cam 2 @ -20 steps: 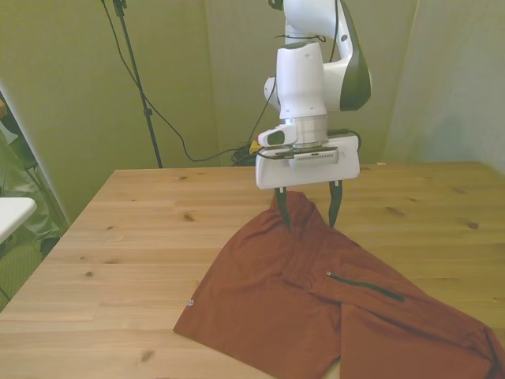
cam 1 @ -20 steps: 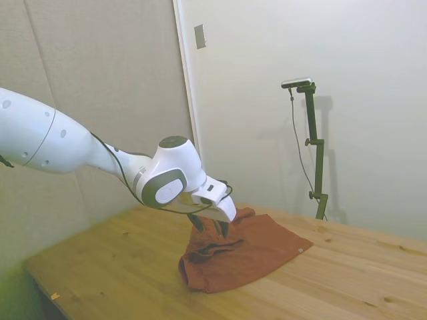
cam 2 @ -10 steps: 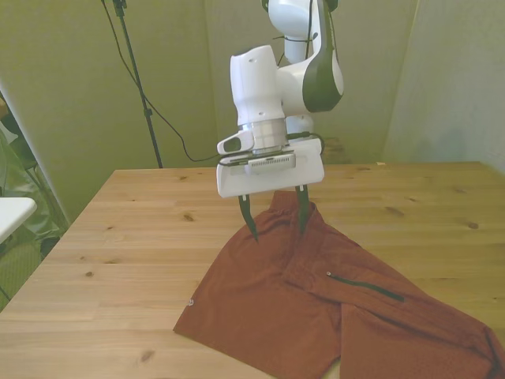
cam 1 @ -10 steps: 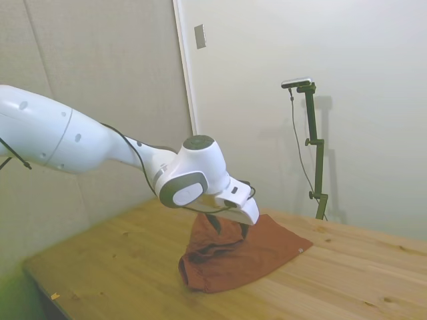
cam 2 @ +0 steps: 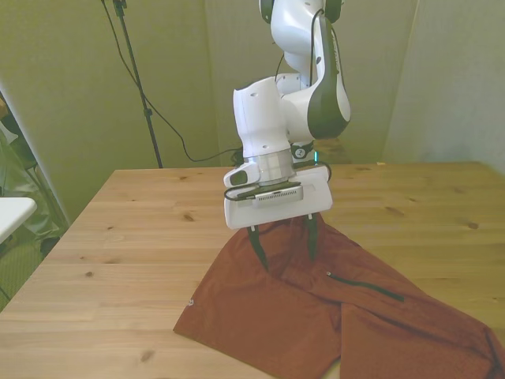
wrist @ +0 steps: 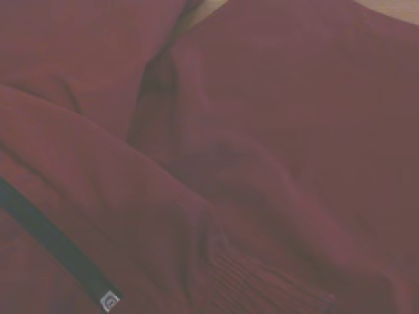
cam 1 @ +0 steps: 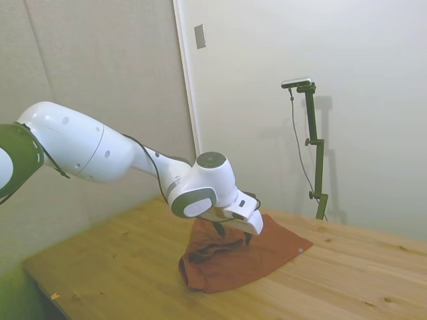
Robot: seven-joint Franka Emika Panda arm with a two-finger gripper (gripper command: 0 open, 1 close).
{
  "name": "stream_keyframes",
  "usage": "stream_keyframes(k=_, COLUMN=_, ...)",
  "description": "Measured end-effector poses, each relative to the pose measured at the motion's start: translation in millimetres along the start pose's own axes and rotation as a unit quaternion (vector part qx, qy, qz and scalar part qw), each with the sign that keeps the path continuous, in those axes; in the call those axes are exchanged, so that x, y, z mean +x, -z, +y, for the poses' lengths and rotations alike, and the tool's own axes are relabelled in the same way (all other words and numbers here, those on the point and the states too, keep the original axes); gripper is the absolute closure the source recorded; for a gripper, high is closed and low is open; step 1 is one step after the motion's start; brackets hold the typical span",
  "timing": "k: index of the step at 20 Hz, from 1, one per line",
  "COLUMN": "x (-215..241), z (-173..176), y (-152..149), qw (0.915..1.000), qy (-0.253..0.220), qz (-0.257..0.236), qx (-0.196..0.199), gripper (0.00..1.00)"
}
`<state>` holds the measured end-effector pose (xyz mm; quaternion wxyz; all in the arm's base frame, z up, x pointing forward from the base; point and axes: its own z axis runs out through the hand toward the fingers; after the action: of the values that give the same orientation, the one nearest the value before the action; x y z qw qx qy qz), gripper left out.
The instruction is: Unfold the shorts
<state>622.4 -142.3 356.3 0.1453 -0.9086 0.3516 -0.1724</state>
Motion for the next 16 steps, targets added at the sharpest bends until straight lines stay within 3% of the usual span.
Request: stream_keyframes(k=16, x=2.7, z=-6.7, y=-11.2, qw=1.0, qy=0.0, qz=-0.003, qx=0.001, gripper=1.0)
